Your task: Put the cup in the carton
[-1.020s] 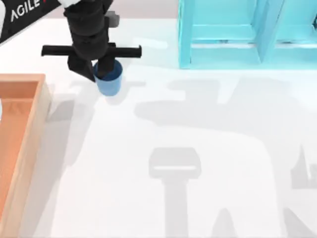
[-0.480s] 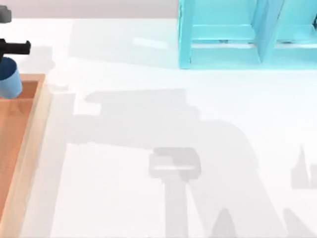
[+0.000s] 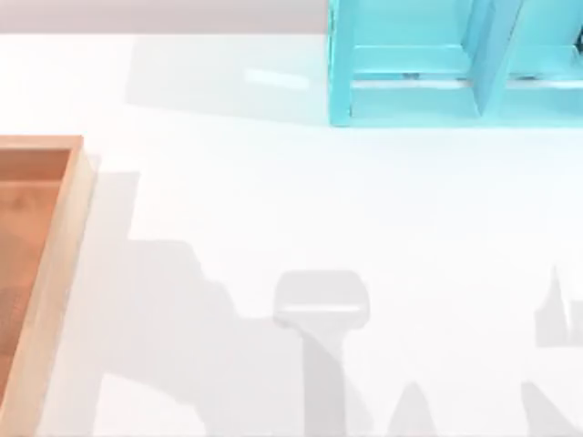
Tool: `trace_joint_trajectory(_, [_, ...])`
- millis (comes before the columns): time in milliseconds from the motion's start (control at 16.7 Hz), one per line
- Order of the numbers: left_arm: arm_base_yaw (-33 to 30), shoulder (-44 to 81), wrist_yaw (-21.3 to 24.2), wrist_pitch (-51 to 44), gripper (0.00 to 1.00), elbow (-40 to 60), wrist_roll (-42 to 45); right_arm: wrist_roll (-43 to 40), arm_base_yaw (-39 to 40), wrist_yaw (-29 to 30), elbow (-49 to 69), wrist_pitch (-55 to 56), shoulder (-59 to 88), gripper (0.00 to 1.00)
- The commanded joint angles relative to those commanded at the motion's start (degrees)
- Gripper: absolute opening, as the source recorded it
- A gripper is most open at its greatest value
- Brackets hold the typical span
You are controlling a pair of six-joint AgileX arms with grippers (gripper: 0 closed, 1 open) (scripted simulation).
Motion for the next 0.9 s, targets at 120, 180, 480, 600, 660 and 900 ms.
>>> trace_joint_trajectory(120, [0.1,-0.1,0.0,0.0,0.00,-0.1,0.1,0.0,0.0,0.0,0.0,0.0,0.0,1.00])
trace_joint_trajectory(180, [0.1,-0.1,0.0,0.0,0.00,-0.1,0.1,0.0,0.0,0.0,0.0,0.0,0.0,1.00])
trace_joint_trajectory(480, [-0.3,0.0,-0.1,2.1,0.00,-2.0,-0.3,0.0,0.0,0.0,0.0,0.0,0.0,1.00])
trace_joint_trajectory(600, [-0.6,0.1,-0.2,6.0,0.00,-6.0,-0.5,0.0,0.0,0.0,0.0,0.0,0.0,1.00])
trace_joint_trajectory(660, [-0.8,0.1,-0.2,8.2,0.00,-7.9,-0.6,0.0,0.0,0.0,0.0,0.0,0.0,1.00])
trace_joint_trajectory(900, [-1.2,0.3,0.0,14.4,0.00,-14.0,-1.1,0.0,0.0,0.0,0.0,0.0,0.0,1.00])
